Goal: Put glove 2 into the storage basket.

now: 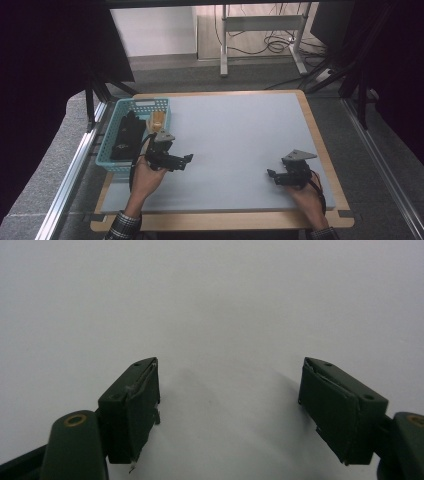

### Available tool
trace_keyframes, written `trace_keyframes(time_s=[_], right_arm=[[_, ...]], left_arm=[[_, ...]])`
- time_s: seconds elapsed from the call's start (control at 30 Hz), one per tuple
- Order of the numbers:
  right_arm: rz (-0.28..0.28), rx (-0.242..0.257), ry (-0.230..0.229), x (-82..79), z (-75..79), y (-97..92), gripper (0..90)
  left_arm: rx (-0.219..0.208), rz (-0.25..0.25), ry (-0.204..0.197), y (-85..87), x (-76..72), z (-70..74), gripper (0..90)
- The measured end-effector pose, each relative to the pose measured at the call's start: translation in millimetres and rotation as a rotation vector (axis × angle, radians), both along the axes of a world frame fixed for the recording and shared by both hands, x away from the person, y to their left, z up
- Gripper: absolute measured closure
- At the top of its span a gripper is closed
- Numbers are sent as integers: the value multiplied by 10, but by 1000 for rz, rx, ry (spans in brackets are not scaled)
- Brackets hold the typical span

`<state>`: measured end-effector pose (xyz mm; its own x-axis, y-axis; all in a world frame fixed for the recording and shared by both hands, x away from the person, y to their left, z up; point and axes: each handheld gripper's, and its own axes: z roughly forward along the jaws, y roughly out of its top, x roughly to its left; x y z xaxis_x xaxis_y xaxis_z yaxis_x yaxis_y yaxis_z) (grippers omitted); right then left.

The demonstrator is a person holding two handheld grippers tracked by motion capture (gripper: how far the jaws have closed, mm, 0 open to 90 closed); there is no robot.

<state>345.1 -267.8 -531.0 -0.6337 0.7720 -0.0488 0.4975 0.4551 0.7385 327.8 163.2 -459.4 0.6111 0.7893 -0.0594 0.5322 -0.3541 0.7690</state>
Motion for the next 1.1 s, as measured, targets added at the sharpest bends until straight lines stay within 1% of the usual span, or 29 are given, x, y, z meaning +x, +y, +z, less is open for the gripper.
trace_keyframes(time_s=[0.3,0.47,0.57,0.9,1.1], right_arm=[[0,0,0,0,0,0,238],[0,0,0,0,0,0,238],[0,0,0,0,0,0,238],[0,0,0,0,0,0,238],[0,-1,-1,1,0,0,237]], left_arm=[[-45,-55,-5,-210,-61,-82,21],[-42,-79,-3,-307,-88,-155,20],[-52,-90,-1,-364,-103,-198,20],[-17,-130,-4,-542,-150,-382,14],[-11,-147,6,-590,-175,-519,0]])
